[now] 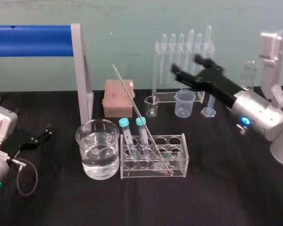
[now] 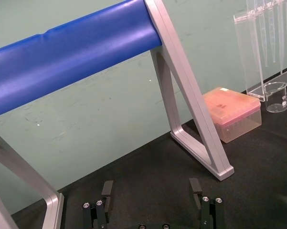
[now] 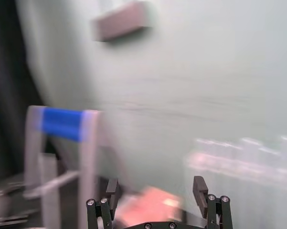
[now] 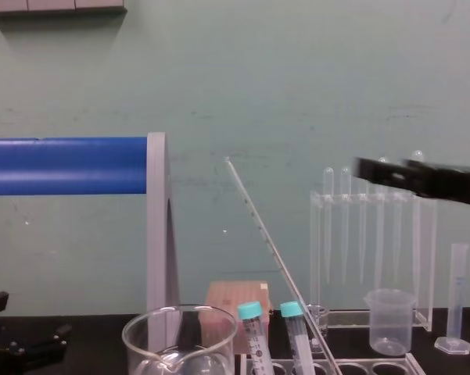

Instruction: Hold the thermometer with one hand and immerse one end into the beaker, then reinsert it into the test tube rack.

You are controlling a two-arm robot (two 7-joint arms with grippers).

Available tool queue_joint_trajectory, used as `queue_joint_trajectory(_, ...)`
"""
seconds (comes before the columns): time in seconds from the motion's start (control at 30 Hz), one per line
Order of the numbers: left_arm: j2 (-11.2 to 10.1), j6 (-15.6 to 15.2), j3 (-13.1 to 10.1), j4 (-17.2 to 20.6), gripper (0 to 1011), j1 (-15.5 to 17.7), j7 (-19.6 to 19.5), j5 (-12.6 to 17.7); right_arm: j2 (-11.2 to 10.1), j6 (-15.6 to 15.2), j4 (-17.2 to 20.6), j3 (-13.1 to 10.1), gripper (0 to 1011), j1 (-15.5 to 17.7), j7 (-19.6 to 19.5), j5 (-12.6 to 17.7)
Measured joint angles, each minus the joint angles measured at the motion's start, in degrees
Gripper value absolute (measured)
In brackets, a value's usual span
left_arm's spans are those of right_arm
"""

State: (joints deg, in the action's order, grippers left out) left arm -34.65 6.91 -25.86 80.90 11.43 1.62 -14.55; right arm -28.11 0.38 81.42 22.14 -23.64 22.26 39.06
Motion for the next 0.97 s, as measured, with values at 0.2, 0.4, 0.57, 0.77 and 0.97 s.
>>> queue_joint_trajectory(0.2,0.0,0.0,0.0,0.0,1008,0.0,0.0,0.0,-0.68,-1.63,-0.01,-2.52,1004,4.24,-11.23,-4.73)
queue_joint_trajectory(0.4,0.0,0.0,0.0,0.0,1008,0.0,0.0,0.0,-0.72,-3.79,-0.5,-2.72,1004,5.8,-13.76,-6.08)
queue_joint_trajectory(0.57,0.0,0.0,0.0,0.0,1008,0.0,0.0,0.0,-0.72,-3.55,-0.44,-2.73,1004,5.55,-13.47,-5.97)
queue_joint_trajectory(0.77,0.0,0.0,0.0,0.0,1008,0.0,0.0,0.0,-0.69,-3.26,-0.39,-2.73,1004,5.38,-13.13,-5.77)
queue_joint_trajectory(0.97,0.0,0.0,0.0,0.0,1008,0.0,0.0,0.0,-0.68,-3.16,-0.36,-2.69,1004,5.3,-12.91,-5.7)
